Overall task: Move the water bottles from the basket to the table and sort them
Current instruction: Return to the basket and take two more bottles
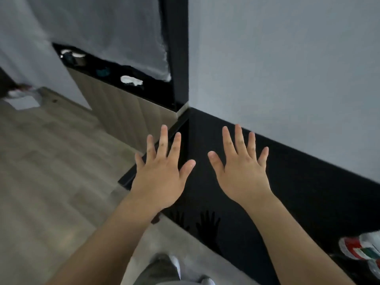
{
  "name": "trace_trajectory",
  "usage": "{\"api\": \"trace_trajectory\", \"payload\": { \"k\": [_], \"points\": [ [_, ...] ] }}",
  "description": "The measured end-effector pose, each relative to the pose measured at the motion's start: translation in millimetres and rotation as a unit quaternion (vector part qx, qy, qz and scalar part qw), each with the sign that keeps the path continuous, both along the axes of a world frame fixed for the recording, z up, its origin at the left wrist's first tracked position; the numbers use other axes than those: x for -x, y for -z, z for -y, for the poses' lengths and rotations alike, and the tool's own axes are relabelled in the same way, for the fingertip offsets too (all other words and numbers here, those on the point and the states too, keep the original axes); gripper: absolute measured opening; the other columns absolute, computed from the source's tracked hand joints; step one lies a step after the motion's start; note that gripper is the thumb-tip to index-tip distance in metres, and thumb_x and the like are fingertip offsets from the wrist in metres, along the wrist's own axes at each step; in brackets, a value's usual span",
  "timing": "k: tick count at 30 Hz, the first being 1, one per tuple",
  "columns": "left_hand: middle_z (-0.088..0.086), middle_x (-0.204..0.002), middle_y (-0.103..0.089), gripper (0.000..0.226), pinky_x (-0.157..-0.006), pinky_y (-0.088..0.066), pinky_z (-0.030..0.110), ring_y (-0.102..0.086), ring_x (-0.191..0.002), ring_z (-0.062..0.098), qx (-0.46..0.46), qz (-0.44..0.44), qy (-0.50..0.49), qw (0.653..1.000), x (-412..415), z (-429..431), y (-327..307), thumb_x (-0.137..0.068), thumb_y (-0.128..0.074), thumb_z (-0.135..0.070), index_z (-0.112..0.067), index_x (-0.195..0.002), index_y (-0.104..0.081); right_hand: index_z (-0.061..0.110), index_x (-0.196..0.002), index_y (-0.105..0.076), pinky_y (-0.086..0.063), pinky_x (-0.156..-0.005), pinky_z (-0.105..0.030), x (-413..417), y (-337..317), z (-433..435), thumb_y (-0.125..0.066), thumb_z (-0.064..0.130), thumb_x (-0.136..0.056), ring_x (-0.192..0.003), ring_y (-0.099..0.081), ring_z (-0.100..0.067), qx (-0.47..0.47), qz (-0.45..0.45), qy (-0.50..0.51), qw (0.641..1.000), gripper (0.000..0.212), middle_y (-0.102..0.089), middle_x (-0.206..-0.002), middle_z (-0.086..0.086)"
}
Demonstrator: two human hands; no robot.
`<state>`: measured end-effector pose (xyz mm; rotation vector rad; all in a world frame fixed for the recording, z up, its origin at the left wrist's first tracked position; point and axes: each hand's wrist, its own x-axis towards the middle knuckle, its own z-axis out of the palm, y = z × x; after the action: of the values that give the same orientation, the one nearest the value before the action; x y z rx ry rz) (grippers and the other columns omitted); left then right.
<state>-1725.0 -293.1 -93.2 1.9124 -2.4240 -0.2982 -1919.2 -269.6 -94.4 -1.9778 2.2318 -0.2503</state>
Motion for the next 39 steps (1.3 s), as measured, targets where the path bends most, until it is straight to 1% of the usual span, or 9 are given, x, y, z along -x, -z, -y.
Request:
{"api": "trace_trajectory", "payload": {
  "k": [3,7,10,13,15,24,30,35,39],
  "points": [
    [-0.002,-0.165,0.034,0.083,-0.123,-0.013,0.064,0.015,-0.156,0.035,-0.011,-0.034,-0.073,0.997,-53.6,-0.7,-4.9,-0.089,0.000,-0.073,-0.033,-0.160,0.016,0.033,-0.161,0.019,0.004,-0.124,-0.064,-47.1,-7.6,22.1,-0.004,0.070,-0.100,-0.155,0.023,-0.033,0.005,0.000,-0.065,0.998,0.075,0.026,-0.169,0.002],
    [-0.002,-0.161,0.040,0.080,-0.124,-0.007,0.062,0.021,-0.154,0.034,-0.018,-0.049,-0.154,0.987,-123.8,-3.1,-12.3,-0.093,-0.003,-0.071,-0.033,-0.158,0.022,0.033,-0.161,0.019,0.004,-0.123,-0.064,-116.0,-11.9,48.9,-0.002,0.069,-0.099,-0.156,0.021,-0.033,-0.001,-0.009,-0.143,0.990,0.075,0.025,-0.169,0.002],
    [-0.002,-0.159,0.043,0.076,-0.124,-0.006,0.063,0.023,-0.153,0.034,-0.012,-0.056,-0.203,0.978,-179.6,0.7,-8.0,-0.097,-0.006,-0.070,-0.035,-0.157,0.025,0.035,-0.160,0.021,0.006,-0.123,-0.064,-174.8,-10.8,71.4,0.001,0.071,-0.097,-0.156,0.023,-0.031,-0.010,-0.013,-0.192,0.981,0.076,0.027,-0.168,0.003],
    [-0.001,-0.160,0.042,0.078,-0.123,-0.007,0.064,0.022,-0.154,0.036,-0.017,-0.057,-0.246,0.967,-240.6,11.5,0.0,-0.096,-0.005,-0.072,-0.034,-0.157,0.025,0.035,-0.160,0.021,0.007,-0.123,-0.064,-238.7,-5.9,96.6,-0.002,0.071,-0.098,-0.155,0.024,-0.030,-0.013,-0.006,-0.229,0.973,0.076,0.028,-0.168,0.005],
    [0.000,-0.161,0.040,0.079,-0.123,-0.009,0.064,0.020,-0.154,0.037,-0.019,-0.053,-0.263,0.963,-282.5,20.8,3.3,-0.096,-0.005,-0.072,-0.033,-0.158,0.024,0.036,-0.161,0.020,0.009,-0.123,-0.064,-284.3,-2.2,114.9,-0.004,0.072,-0.098,-0.155,0.025,-0.028,-0.019,-0.001,-0.244,0.969,0.076,0.028,-0.168,0.005],
    [0.000,-0.161,0.040,0.078,-0.123,-0.006,0.065,0.021,-0.154,0.035,-0.043,-0.040,-0.316,0.947,-459.7,62.1,-1.6,-0.099,-0.010,-0.071,-0.033,-0.159,0.022,0.035,-0.162,0.017,0.009,-0.123,-0.064,-483.5,3.5,176.3,-0.005,0.071,-0.098,-0.156,0.024,-0.026,-0.045,0.026,-0.302,0.952,0.076,0.026,-0.169,0.007],
    [0.001,-0.162,0.038,0.079,-0.123,-0.007,0.065,0.019,-0.155,0.036,-0.045,-0.059,-0.356,0.931,-550.8,93.2,3.5,-0.098,-0.011,-0.070,-0.031,-0.160,0.020,0.036,-0.162,0.015,0.010,-0.122,-0.063,-589.1,9.3,216.9,-0.007,0.070,-0.099,-0.156,0.023,-0.026,-0.049,0.020,-0.340,0.939,0.075,0.025,-0.169,0.006],
    [0.001,-0.163,0.037,0.079,-0.123,-0.006,0.065,0.020,-0.154,0.036,-0.048,-0.043,-0.378,0.923,-621.9,133.3,19.4,-0.097,-0.009,-0.071,-0.032,-0.159,0.021,0.035,-0.162,0.015,0.010,-0.122,-0.064,-668.0,26.7,263.4,-0.009,0.069,-0.100,-0.156,0.023,-0.027,-0.056,0.027,-0.362,0.930,0.075,0.025,-0.169,0.006],
    [0.000,-0.162,0.039,0.079,-0.123,-0.005,0.065,0.021,-0.154,0.035,-0.050,-0.031,-0.386,0.921,-683.1,182.0,28.2,-0.097,-0.008,-0.071,-0.033,-0.159,0.021,0.035,-0.163,0.014,0.008,-0.123,-0.065,-732.1,42.2,318.8,-0.010,0.069,-0.100,-0.157,0.022,-0.027,-0.061,0.036,-0.365,0.928,0.075,0.025,-0.169,0.005]
  ]
}}
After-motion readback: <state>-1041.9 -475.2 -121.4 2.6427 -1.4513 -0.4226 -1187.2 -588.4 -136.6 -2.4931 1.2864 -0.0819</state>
